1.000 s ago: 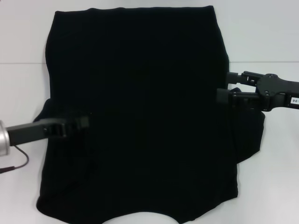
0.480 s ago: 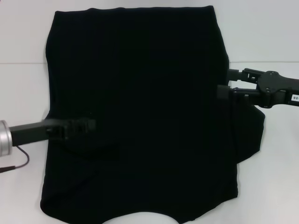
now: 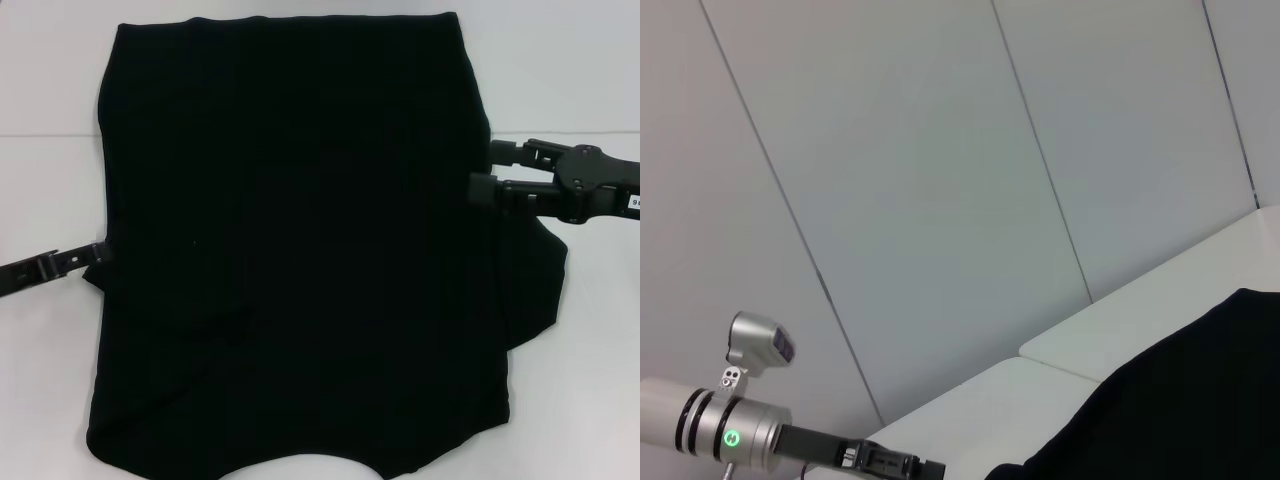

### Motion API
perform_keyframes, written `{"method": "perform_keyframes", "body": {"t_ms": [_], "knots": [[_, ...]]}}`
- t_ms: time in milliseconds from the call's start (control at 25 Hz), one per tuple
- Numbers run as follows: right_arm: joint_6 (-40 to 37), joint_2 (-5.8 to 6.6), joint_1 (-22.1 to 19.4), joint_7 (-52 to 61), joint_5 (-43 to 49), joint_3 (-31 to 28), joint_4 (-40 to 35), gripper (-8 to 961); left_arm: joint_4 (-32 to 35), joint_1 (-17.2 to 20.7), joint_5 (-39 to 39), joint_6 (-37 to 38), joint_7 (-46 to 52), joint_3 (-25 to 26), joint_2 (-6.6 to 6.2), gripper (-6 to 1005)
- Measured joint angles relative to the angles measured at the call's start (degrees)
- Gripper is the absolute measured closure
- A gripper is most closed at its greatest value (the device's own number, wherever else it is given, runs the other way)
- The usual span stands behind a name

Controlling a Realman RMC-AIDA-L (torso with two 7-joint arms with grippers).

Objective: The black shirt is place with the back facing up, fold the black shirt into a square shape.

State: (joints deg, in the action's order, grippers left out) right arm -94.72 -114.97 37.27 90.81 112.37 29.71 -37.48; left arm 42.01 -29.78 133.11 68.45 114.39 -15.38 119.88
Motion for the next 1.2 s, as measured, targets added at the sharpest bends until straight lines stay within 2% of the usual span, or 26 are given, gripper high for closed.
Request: {"method": "perform_keyframes", "body": {"t_ms": [120,360,880,1200], "knots": [[0.1,0.01,0.1,0.0,0.0,0.0,0.0,9,0.0,-0.1,1.9,-1.0,1.0,-0.1,0.0,239],[0.3,0.01,0.2,0.1,0.0,0.0,-0.1,9,-0.5,-0.4,2.1,-1.2,1.0,-1.8,0.05,54],[0.4,0.01,-0.1,0.1,0.0,0.0,0.1,9,-2.6,-1.7,2.9,-2.8,0.9,-3.6,0.07,49],[0.4,0.01,-0.2,0.2,0.0,0.0,0.2,9,-2.8,-1.8,2.9,-2.8,1.0,-3.7,0.01,95]]}}
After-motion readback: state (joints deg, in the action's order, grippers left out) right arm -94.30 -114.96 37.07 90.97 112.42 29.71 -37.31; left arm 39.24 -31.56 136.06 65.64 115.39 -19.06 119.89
